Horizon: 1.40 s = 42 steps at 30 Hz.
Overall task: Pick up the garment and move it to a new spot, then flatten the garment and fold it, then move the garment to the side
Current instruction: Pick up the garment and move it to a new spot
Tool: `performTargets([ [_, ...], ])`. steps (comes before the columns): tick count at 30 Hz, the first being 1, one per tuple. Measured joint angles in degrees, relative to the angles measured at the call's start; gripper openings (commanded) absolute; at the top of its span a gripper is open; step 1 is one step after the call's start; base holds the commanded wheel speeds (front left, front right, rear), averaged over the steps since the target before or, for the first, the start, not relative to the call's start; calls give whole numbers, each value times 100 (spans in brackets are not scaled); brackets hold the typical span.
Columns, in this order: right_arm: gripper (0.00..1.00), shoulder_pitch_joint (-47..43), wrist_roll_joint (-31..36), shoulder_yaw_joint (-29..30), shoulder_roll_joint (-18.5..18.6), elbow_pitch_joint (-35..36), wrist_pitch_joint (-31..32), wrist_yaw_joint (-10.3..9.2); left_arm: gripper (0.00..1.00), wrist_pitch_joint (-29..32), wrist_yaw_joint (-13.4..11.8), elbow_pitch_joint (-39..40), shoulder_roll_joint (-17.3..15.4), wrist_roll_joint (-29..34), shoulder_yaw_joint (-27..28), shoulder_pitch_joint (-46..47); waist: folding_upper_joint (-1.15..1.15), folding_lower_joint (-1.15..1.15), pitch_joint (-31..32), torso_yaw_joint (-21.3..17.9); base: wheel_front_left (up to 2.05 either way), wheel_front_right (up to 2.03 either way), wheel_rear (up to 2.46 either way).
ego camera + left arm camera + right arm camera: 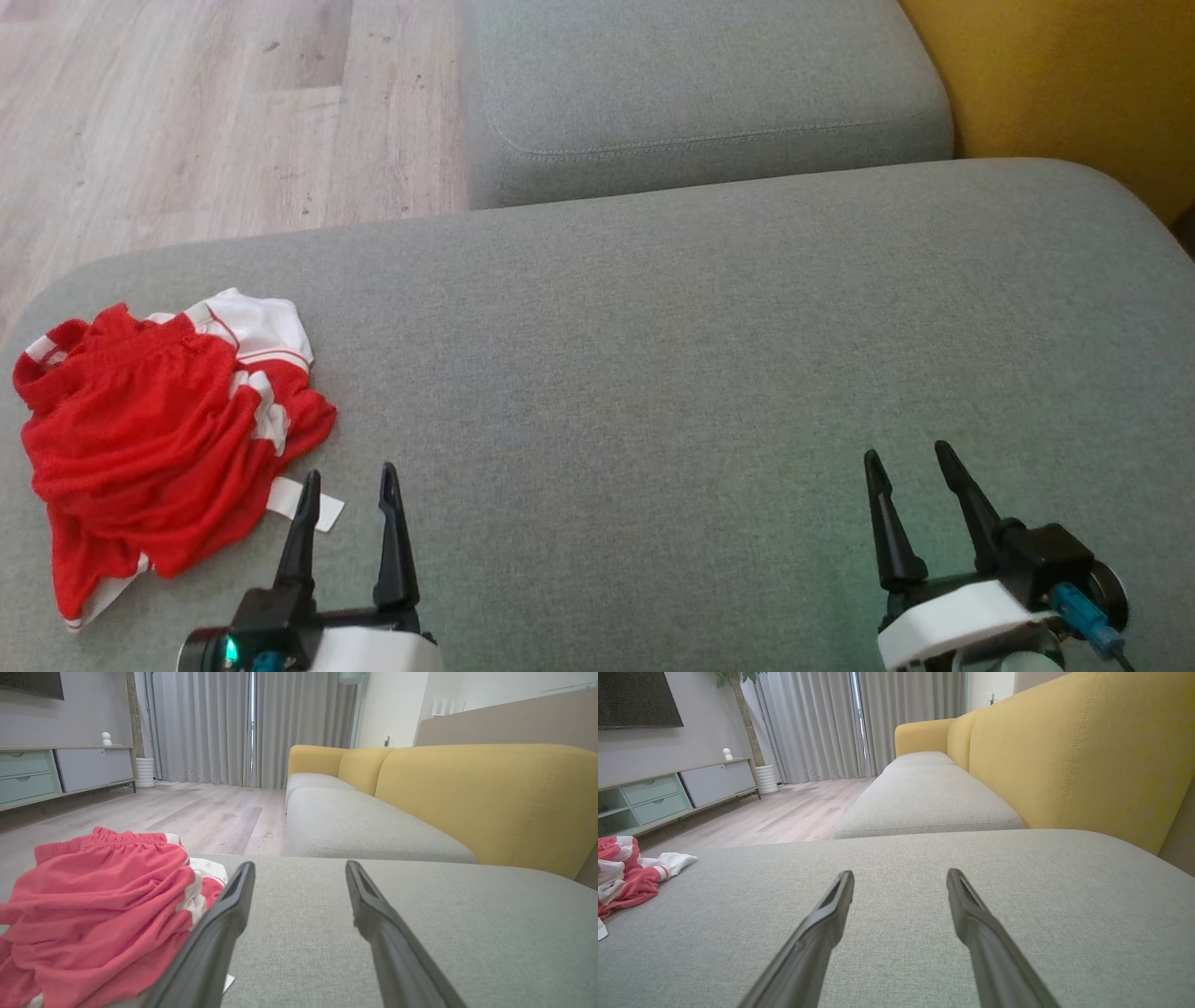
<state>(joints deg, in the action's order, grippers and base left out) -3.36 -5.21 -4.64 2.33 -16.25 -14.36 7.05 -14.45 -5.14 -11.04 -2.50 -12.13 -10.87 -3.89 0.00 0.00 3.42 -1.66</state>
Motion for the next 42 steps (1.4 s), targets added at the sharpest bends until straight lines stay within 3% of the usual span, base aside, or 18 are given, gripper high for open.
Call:
performTargets([
  [19,100,-16,-27,79,0,-63,0,0,100,0,-38,-584,0,-46,133,0,0,0,71,111,0,0,0],
  [35,100,-100,-143,-155,0,-33,-1,0,100,0,23,-539,-13,118,410,-21,0,0,52,1409,0,0,0],
  [42,100,-106,-303,-300,-1,-31,0,0,100,1,182,-515,-21,221,662,-416,0,0,163,2020,0,0,0],
])
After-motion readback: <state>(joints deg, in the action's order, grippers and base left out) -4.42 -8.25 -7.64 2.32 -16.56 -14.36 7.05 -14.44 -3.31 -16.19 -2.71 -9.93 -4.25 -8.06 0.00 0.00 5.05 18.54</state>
